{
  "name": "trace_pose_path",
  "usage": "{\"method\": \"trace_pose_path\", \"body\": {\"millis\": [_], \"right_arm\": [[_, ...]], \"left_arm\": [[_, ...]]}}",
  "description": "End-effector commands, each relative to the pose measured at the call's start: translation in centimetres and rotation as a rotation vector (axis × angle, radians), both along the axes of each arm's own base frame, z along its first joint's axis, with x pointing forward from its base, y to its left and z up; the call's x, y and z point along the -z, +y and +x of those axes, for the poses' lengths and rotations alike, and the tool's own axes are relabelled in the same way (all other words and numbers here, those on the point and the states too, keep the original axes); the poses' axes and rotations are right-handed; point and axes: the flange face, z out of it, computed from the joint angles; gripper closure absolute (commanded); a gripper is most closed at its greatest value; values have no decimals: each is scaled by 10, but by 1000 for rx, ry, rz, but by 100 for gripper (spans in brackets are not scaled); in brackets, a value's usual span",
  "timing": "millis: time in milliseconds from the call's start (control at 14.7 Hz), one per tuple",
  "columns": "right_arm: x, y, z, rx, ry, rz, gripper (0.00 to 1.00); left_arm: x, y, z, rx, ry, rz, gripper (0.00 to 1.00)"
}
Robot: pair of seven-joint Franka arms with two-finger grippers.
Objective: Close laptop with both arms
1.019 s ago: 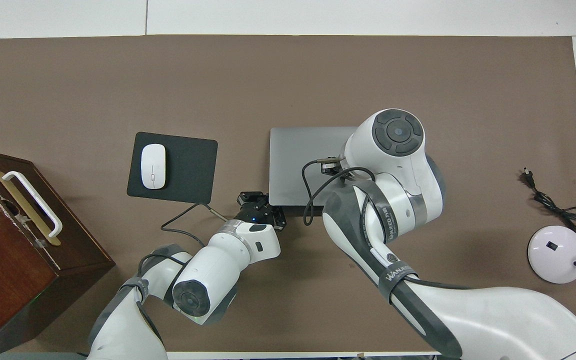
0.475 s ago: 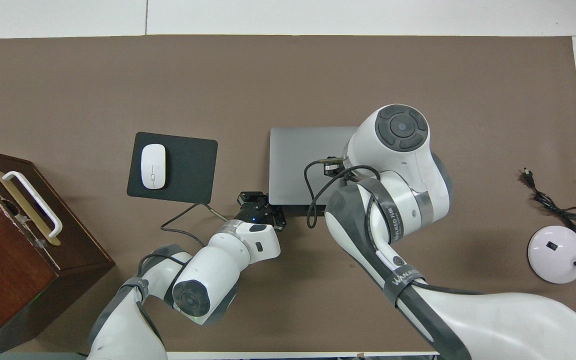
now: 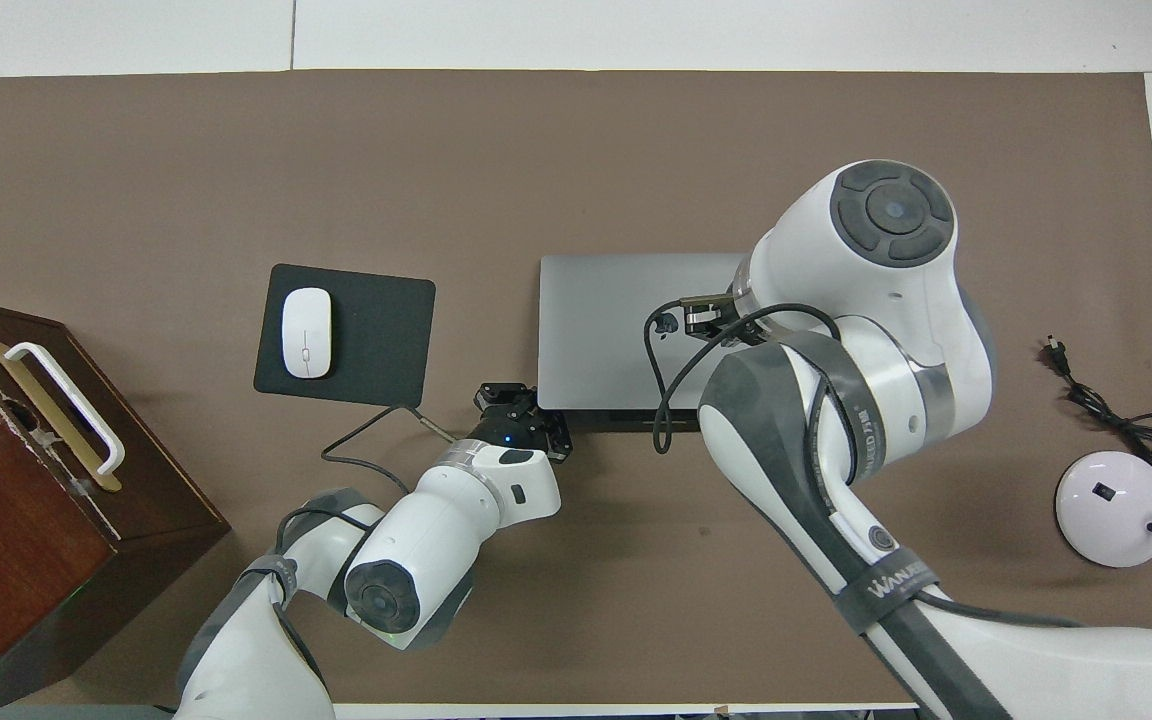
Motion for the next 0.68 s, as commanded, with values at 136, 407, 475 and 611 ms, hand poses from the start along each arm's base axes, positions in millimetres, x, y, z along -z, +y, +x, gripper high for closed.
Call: {"method": "trace_pose_path", "body": {"millis": [136,407,475,611], "right_arm": [[-40,-67,17,-69,-79,-3,100],[-92,-141,26,-173,-115,-56,100],[-107,-156,20,-190,-126,-94,100],[-128,-182,9,-194,-127,-128,100]], "left_arm": [[28,19,-4,-24,42,53,100],[23,21,-3,-56,46,34,100],[21,21,-3,-58,45,31,100],[15,21,-2,-86,51,2,100]]}}
